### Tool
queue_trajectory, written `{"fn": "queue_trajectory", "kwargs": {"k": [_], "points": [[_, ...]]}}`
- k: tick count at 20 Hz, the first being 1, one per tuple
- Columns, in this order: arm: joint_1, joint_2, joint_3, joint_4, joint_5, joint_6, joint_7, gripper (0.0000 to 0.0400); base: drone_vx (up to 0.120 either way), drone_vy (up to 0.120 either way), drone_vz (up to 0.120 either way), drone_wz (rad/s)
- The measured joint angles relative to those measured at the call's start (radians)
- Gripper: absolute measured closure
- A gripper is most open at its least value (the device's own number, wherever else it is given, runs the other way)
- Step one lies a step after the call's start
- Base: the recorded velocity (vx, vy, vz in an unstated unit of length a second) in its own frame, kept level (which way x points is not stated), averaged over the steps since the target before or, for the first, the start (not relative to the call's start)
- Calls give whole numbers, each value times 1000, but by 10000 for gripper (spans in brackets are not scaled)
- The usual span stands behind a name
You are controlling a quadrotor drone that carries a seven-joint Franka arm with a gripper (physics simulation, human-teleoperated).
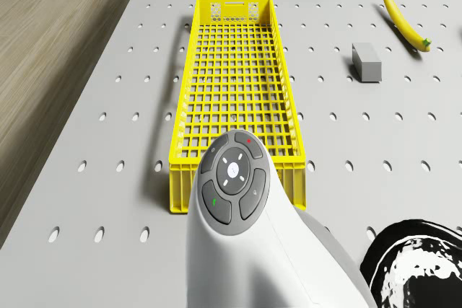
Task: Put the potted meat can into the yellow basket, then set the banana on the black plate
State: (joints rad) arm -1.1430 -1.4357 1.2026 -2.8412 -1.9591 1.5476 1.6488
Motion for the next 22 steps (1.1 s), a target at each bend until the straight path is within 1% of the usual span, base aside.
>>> {"fn": "queue_trajectory", "kwargs": {"k": [2,3,10,15,20,22], "points": [[0,-2,0,0,1,2,0,99,0,0,0,0],[0,-3,0,0,1,3,0,108,0,0,0,0],[-2,-8,2,0,1,5,4,109,0,0,0,0],[1,-8,48,-12,43,-13,7,109,0,0,0,0],[2,-9,105,-24,98,-31,13,109,0,0,112,0],[2,-10,118,-27,111,-34,14,109,80,0,120,0]]}}
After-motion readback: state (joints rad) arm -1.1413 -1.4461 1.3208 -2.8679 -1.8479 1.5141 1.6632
